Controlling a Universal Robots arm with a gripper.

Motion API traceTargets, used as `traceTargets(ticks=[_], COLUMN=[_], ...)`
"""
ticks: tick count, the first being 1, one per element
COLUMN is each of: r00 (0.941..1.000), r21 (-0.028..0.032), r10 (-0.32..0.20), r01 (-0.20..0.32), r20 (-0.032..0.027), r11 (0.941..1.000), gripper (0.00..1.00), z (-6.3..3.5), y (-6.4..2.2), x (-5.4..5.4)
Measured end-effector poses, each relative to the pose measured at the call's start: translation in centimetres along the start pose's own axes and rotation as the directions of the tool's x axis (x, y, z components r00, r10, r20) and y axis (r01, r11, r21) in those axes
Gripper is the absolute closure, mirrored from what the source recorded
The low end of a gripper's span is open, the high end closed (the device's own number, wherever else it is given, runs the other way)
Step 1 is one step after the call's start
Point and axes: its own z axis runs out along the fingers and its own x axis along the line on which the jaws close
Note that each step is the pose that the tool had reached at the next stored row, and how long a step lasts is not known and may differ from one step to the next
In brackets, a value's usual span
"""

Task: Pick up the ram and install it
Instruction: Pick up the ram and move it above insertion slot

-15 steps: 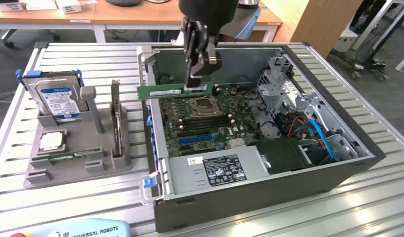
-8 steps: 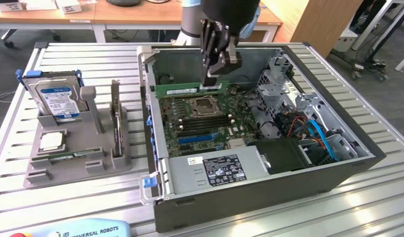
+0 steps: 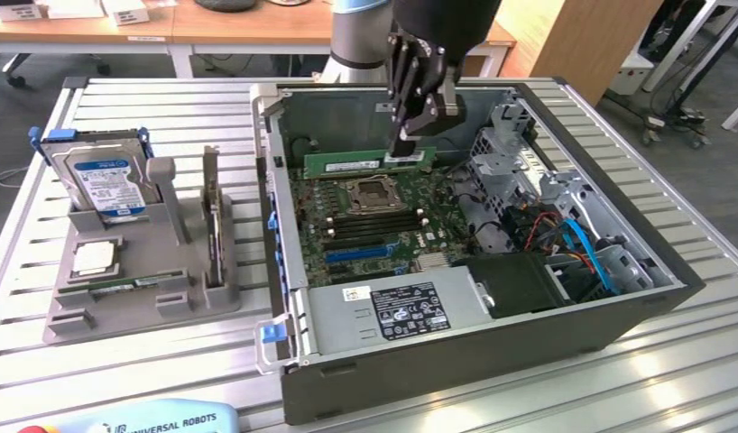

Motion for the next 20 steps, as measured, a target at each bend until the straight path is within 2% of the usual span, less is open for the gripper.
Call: traceTargets(ticks=[6, 20], r00=[1.0, 1.0], r21=[0.0001, 0.0001], r10=[0.0, 0.0], r01=[0.0, 0.0], r20=[0.0002, 0.0001], r11=[1.0, 1.0], gripper=[0.89, 0.89], z=[-0.04, -0.05], y=[-1.62, -3.59], x=[0.0, 0.0])
